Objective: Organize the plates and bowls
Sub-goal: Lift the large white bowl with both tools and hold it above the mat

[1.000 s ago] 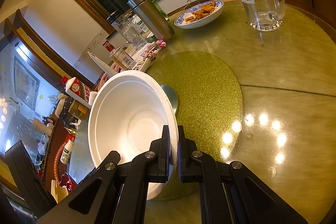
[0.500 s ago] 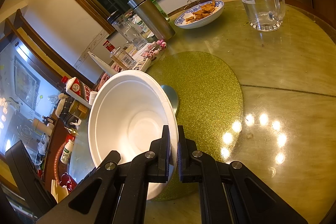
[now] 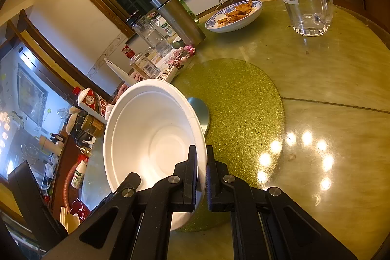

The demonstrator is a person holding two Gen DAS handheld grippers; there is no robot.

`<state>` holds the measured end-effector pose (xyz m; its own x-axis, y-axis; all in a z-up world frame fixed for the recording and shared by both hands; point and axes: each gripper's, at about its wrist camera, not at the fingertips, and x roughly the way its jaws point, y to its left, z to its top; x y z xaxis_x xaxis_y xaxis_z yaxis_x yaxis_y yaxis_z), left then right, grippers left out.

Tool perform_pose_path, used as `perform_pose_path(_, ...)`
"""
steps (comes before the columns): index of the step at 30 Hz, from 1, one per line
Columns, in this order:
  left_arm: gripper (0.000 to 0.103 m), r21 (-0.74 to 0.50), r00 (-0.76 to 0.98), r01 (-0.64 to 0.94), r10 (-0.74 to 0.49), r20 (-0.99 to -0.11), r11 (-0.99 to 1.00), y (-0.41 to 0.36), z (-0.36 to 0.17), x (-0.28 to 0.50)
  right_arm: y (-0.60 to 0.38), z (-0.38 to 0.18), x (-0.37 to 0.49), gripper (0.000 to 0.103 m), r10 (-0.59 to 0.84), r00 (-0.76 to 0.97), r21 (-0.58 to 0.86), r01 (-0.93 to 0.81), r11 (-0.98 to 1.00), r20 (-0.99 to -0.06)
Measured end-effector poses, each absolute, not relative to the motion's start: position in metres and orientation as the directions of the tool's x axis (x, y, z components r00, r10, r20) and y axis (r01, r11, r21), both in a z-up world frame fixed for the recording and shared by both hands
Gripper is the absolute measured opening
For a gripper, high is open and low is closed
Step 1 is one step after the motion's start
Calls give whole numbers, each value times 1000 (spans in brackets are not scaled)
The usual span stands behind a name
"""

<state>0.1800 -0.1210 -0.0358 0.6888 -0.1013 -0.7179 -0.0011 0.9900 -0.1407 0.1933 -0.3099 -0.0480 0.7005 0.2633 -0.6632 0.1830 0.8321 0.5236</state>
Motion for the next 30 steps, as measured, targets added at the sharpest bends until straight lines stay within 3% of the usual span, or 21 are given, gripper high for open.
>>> perform_pose_path(30, 13, -100, 704, -17, -59, -708, 995, -125, -25, 175, -311, -43, 194, 5, 281, 703, 538, 170, 826, -653)
